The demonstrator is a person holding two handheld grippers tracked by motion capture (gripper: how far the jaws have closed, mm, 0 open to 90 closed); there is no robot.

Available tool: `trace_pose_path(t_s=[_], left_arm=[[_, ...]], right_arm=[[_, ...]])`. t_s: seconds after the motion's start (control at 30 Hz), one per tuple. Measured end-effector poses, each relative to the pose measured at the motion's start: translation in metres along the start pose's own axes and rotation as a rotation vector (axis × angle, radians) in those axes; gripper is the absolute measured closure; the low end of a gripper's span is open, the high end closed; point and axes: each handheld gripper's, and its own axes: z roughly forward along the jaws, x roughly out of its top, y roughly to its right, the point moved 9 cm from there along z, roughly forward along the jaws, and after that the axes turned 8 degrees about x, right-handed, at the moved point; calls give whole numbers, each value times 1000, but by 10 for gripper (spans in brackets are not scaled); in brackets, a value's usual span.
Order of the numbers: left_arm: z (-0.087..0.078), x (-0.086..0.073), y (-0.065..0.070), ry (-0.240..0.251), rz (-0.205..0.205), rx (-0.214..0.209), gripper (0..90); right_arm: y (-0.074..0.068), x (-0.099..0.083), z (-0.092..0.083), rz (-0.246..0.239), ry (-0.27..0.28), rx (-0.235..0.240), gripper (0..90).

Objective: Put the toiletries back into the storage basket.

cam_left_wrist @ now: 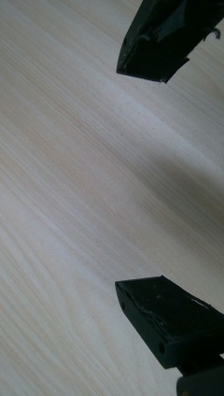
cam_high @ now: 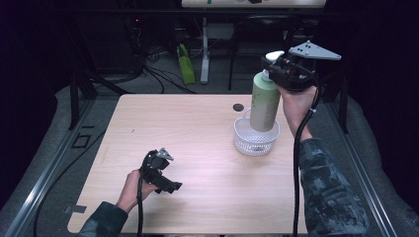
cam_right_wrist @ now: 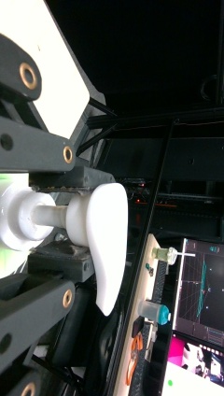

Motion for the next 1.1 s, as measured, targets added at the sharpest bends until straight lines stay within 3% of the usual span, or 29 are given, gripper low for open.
trace_pose_path(t_s=[1.1], left_arm=[[-1, 0, 0, -1, 4, 3, 0]], right_arm=[[1, -31, 14, 49, -8, 2, 675]])
